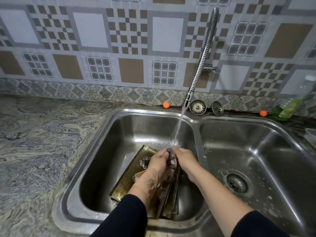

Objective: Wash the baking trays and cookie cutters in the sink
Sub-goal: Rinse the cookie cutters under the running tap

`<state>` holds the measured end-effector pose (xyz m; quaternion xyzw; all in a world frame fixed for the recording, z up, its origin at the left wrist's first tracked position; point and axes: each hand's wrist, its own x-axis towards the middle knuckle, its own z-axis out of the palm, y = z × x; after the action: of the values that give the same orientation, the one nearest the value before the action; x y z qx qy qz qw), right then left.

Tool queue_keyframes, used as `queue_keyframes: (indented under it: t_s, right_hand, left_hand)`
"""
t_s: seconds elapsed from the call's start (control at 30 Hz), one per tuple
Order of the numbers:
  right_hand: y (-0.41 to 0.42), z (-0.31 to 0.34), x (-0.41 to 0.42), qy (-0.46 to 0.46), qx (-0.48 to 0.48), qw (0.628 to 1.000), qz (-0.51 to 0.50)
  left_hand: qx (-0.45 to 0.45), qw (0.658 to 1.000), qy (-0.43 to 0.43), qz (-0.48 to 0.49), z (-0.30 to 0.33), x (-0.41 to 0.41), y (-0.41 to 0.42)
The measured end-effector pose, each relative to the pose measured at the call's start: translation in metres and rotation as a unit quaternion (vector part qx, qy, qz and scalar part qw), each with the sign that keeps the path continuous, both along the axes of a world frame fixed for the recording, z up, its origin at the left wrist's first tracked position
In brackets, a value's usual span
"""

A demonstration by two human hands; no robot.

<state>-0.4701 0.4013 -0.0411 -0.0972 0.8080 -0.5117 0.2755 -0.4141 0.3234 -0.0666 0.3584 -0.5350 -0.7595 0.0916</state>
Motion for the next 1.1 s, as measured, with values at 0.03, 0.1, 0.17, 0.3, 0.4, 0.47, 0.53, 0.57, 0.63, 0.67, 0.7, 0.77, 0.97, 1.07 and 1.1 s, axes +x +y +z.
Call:
queue_keyframes:
  t_s: [0.03, 0.1, 0.17, 0.3, 0.4, 0.47, 0.53, 0.57, 0.63, 0.67, 0.7, 0.77, 0.97, 1.07, 1.1]
  right_hand:
    - [0.001, 0.002, -0.001, -0.028, -0.016, 0.999, 0.005]
    - [0.005, 0.004, -0.003, -0.085, -0.040, 0.995, 0.021]
    - [0.010, 0.005, -0.005, -0.140, -0.064, 0.988, 0.032]
    - [0.017, 0.007, -0.008, -0.187, -0.064, 0.980, 0.003]
    - [0.019, 0.005, -0.015, -0.170, -0.075, 0.982, -0.018]
    - [0.020, 0.005, -0.017, -0.186, -0.134, 0.973, -0.039]
    - [0.021, 0.005, -0.015, -0.206, -0.189, 0.959, -0.055]
    - [0.021, 0.005, -0.013, -0.213, -0.213, 0.952, -0.058]
    - [0.023, 0.004, -0.009, -0.212, -0.240, 0.946, -0.055]
    - [0.024, 0.005, -0.007, -0.208, -0.239, 0.947, -0.047]
    - [0.026, 0.006, -0.007, -0.211, -0.231, 0.949, -0.034]
    - [0.028, 0.009, -0.008, -0.241, -0.213, 0.947, -0.004]
    - [0.027, 0.019, -0.017, -0.282, -0.173, 0.942, 0.058]
    - [0.027, 0.019, -0.021, -0.190, -0.114, 0.971, 0.094]
    - [0.028, 0.020, -0.022, -0.128, -0.077, 0.983, 0.102]
  left_hand:
    - [-0.049, 0.999, -0.013, 0.009, -0.004, 0.001, -0.004]
    - [-0.178, 0.983, -0.036, 0.013, -0.009, 0.003, -0.012]
    - [-0.300, 0.952, -0.063, -0.022, -0.007, 0.005, -0.014]
    - [-0.390, 0.915, -0.060, -0.088, -0.001, 0.002, -0.012]
    - [-0.331, 0.943, -0.029, -0.028, 0.003, -0.003, -0.008]
    - [-0.284, 0.958, -0.024, 0.010, 0.005, -0.007, -0.008]
    - [-0.247, 0.968, -0.032, 0.037, 0.007, -0.009, -0.009]
    - [-0.226, 0.972, -0.037, 0.046, 0.007, -0.009, -0.010]
    - [-0.201, 0.977, -0.042, 0.057, 0.008, -0.006, -0.011]
    - [-0.211, 0.975, -0.038, 0.060, 0.008, -0.004, -0.011]
    - [-0.237, 0.969, -0.033, 0.059, 0.009, -0.002, -0.011]
    - [-0.297, 0.953, -0.007, 0.052, 0.010, 0.003, -0.012]
    - [-0.351, 0.934, 0.061, 0.035, 0.018, 0.010, -0.011]
    - [-0.346, 0.936, 0.059, 0.017, 0.017, 0.008, -0.014]
    - [-0.348, 0.936, 0.059, 0.008, 0.016, 0.006, -0.014]
